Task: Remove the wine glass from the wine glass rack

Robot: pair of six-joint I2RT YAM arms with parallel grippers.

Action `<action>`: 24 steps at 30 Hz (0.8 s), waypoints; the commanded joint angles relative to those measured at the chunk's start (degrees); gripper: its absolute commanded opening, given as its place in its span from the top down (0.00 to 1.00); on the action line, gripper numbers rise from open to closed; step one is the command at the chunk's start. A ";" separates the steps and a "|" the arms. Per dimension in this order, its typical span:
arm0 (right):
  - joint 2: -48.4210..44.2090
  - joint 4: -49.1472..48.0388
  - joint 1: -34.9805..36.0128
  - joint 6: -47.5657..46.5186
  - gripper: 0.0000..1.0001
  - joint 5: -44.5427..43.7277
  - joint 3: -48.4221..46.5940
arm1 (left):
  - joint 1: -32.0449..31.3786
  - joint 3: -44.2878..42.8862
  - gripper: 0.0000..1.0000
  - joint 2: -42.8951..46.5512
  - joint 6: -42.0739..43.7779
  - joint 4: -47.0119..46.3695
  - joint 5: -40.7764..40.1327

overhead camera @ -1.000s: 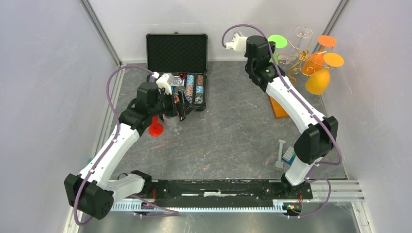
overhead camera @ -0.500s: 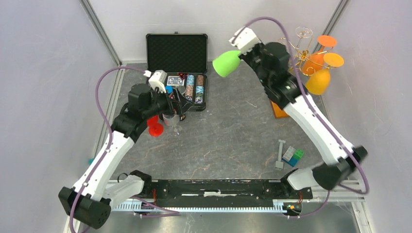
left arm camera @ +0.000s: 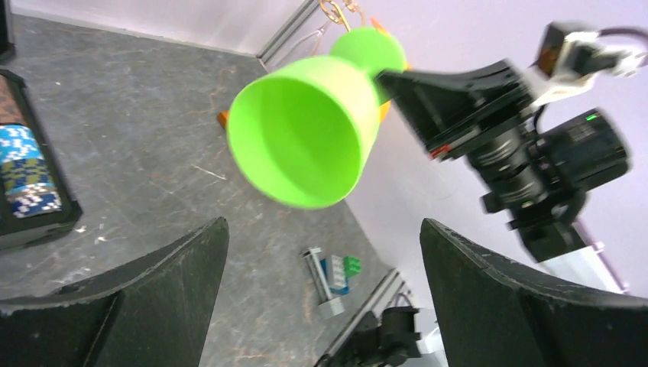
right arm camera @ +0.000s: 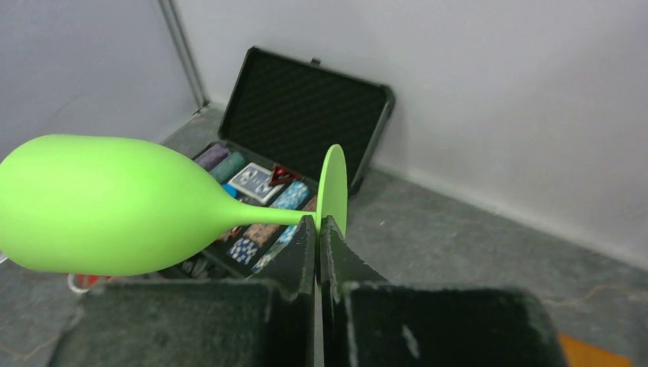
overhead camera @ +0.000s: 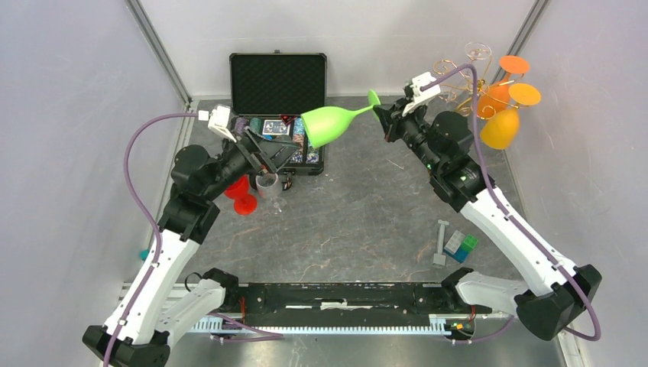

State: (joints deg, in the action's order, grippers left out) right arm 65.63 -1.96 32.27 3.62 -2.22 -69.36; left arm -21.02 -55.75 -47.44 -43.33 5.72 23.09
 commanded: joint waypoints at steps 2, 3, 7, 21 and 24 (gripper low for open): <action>-0.42 -6.87 0.17 8.23 1.00 4.06 4.04 | 0.17 1.43 0.06 -2.72 -11.66 -5.09 1.41; 0.04 -7.00 0.23 8.40 1.00 4.59 4.14 | 0.12 1.34 0.08 -3.27 -12.26 -5.45 1.80; 1.67 -7.89 0.50 9.49 1.00 4.93 5.12 | 0.13 2.17 0.11 -4.06 -14.28 -8.83 1.92; 4.07 -11.91 1.87 12.06 1.00 6.21 9.81 | 0.09 4.50 0.38 -6.25 -21.44 -13.36 1.26; 4.41 -12.00 2.11 12.05 1.00 6.33 10.04 | -0.04 4.86 0.48 -6.92 -22.34 -13.66 1.95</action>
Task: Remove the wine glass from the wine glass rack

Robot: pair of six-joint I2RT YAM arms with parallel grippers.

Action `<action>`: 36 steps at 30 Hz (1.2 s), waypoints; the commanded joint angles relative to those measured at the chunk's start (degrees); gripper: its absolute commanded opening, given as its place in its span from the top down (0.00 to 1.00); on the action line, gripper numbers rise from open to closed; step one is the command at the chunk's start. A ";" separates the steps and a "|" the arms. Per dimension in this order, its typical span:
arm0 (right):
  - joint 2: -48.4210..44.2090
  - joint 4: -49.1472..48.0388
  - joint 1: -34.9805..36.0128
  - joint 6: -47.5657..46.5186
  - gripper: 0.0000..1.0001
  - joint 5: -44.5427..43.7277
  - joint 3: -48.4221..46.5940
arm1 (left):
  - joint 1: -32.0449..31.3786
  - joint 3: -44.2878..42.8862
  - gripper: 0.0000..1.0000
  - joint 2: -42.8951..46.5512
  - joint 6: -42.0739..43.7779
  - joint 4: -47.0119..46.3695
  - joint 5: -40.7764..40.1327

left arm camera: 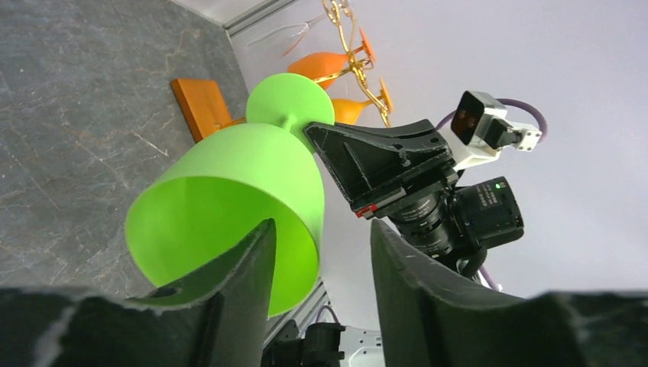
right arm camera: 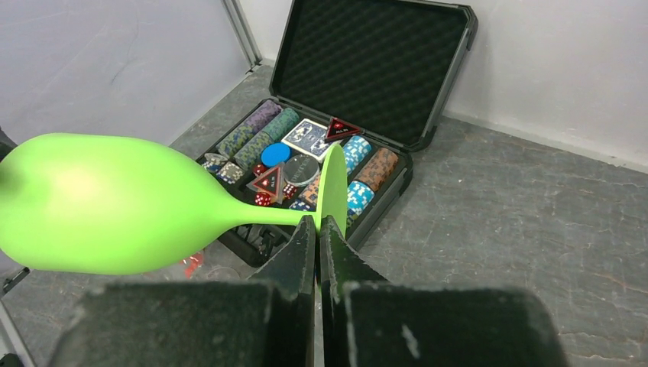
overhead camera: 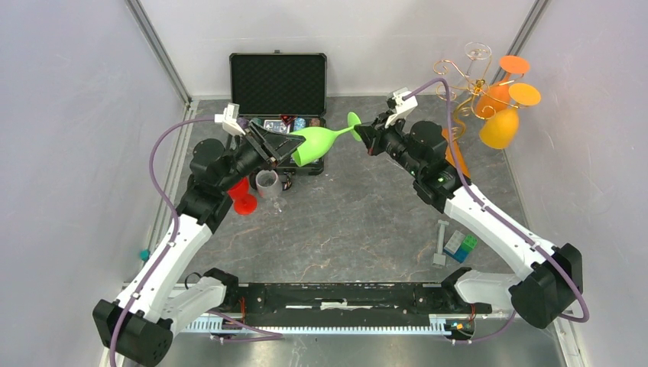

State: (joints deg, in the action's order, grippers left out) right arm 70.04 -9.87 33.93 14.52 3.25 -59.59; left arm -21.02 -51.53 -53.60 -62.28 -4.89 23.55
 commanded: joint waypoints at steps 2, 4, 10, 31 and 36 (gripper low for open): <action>0.18 -4.19 0.68 0.94 1.00 1.34 0.52 | -0.06 0.64 0.54 -1.10 -3.55 -3.24 1.67; 0.32 -4.08 0.84 0.72 1.00 1.54 0.82 | -0.13 0.53 0.61 -1.24 -3.41 -3.29 1.67; 0.10 -2.87 1.09 -0.20 1.00 3.02 1.21 | -0.33 0.35 0.97 -1.82 -1.78 -3.20 2.28; -15.75 17.55 1.11 -11.92 0.51 -16.02 2.68 | -17.39 -28.36 0.98 -15.65 41.27 54.04 -19.06; -20.02 20.51 1.13 -12.68 0.50 -19.89 3.72 | -20.33 -32.53 0.98 -23.75 45.13 62.16 -23.04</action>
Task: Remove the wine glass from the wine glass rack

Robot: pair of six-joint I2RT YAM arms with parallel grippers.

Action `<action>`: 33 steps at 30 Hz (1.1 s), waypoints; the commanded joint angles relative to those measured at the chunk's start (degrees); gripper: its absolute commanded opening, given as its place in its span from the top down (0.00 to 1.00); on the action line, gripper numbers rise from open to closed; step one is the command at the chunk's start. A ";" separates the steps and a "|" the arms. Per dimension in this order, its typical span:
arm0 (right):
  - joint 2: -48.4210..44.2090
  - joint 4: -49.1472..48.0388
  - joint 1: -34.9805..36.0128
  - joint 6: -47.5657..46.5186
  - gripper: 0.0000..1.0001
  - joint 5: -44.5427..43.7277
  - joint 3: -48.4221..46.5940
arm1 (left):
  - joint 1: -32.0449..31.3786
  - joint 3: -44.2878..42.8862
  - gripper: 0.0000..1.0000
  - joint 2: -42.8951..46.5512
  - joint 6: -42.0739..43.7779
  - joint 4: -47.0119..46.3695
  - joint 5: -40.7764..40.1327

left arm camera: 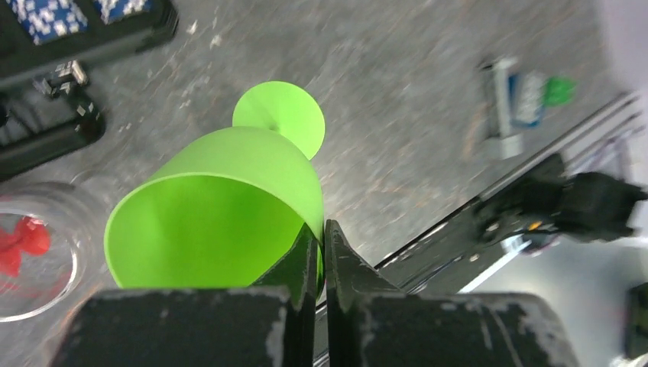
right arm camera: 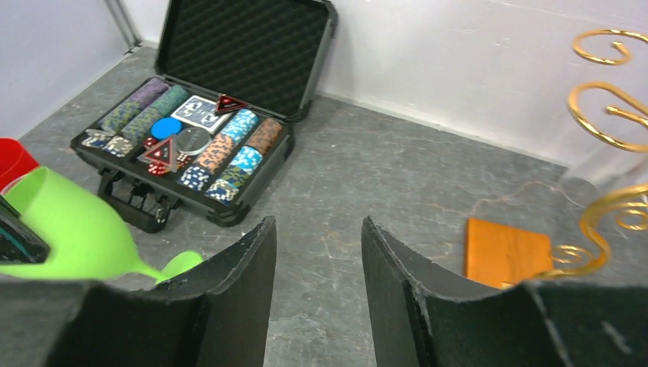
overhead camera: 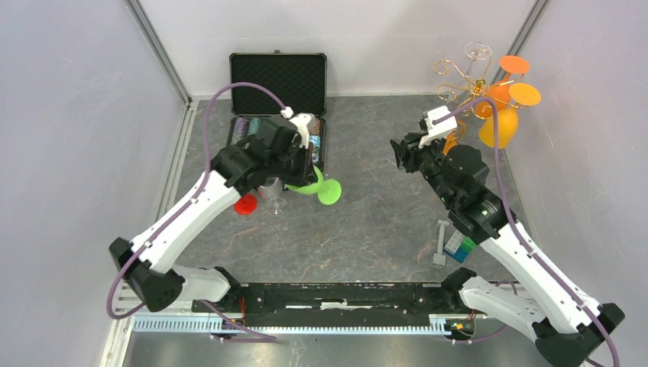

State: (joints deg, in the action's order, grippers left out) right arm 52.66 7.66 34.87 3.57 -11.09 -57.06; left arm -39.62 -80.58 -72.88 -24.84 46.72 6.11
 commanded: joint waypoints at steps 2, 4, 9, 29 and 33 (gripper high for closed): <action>-3.70 3.74 0.15 -1.95 0.50 -6.34 1.62 | -2.52 -3.71 0.98 -7.16 8.18 11.06 -7.02; -4.61 4.56 0.18 -2.12 0.50 -6.77 1.77 | -2.90 -4.12 0.98 -9.83 8.14 11.05 -8.18; -6.40 6.85 0.20 -3.05 0.49 -7.48 1.86 | -3.60 -6.24 0.98 -15.94 8.40 11.44 -10.43; -12.70 10.92 0.20 -5.83 0.45 -13.24 7.69 | -4.29 -15.92 0.65 -26.79 3.52 18.08 -19.05; -12.73 14.57 0.18 -6.65 0.43 -12.82 4.88 | -4.33 -18.28 0.47 -25.18 3.87 18.41 -18.15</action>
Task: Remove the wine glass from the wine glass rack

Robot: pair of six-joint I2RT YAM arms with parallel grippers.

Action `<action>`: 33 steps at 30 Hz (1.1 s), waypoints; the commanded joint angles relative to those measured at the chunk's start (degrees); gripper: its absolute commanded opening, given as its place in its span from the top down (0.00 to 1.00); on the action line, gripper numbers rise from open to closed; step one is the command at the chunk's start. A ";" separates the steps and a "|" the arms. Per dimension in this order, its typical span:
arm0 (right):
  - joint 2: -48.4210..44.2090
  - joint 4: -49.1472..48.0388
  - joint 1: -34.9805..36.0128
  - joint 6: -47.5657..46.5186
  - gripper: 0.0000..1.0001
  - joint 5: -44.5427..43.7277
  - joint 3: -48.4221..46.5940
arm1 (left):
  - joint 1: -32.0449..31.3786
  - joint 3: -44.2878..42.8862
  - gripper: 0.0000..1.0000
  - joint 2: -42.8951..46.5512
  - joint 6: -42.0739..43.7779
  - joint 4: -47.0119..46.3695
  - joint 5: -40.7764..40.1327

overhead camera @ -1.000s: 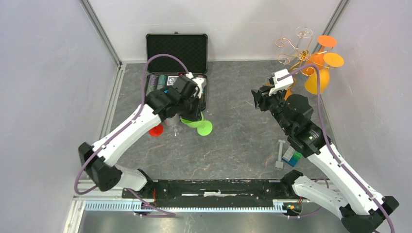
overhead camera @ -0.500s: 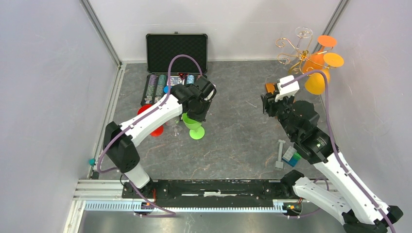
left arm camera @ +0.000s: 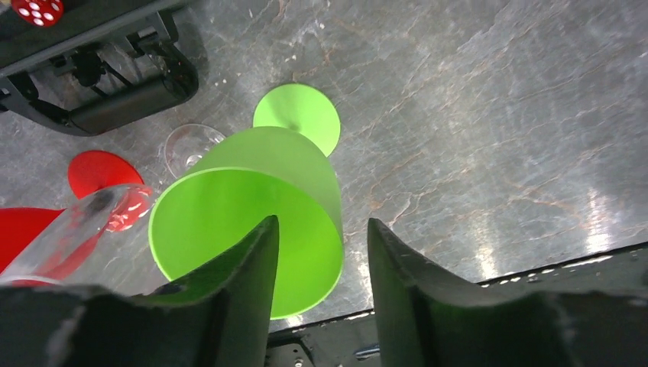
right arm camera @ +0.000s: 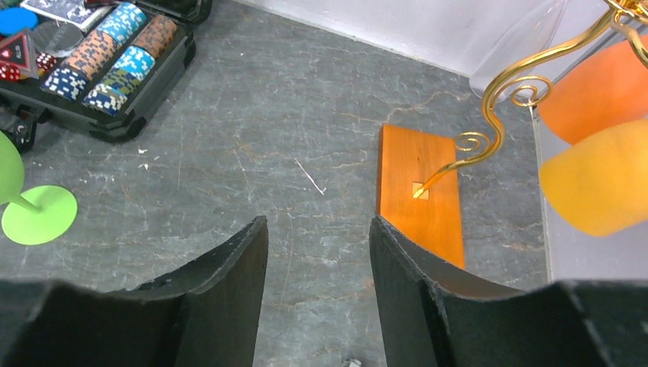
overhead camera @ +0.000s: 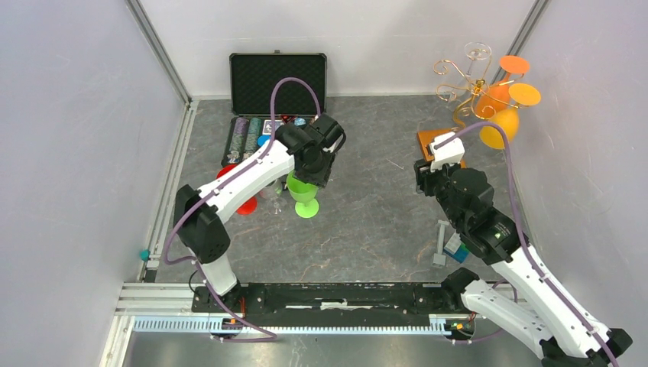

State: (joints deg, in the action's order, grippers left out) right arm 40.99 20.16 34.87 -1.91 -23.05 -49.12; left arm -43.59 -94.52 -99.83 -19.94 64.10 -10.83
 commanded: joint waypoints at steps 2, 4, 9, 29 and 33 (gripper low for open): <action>-0.74 3.97 0.15 -1.42 0.35 0.37 -5.19 | -0.35 -5.30 0.40 3.51 -0.50 0.30 -0.83; 0.34 6.32 0.13 -1.43 0.02 2.05 -8.88 | -0.33 -5.50 0.31 5.90 0.54 -1.98 -0.08; 3.46 10.32 0.19 0.53 0.02 2.89 -17.28 | -0.35 -3.52 0.06 13.79 2.04 -10.55 0.69; 39.16 27.70 -23.38 -2.06 0.11 -9.74 -62.50 | -0.26 26.83 0.00 43.14 9.62 -44.48 1.99; 37.06 24.77 -36.69 4.43 0.12 -0.80 -58.13 | -0.26 27.23 0.00 44.83 9.30 -43.97 2.27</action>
State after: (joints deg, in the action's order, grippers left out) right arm 82.41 46.39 7.94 -4.29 -30.96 -108.40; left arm -43.64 -67.26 -57.98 -13.15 25.47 -8.88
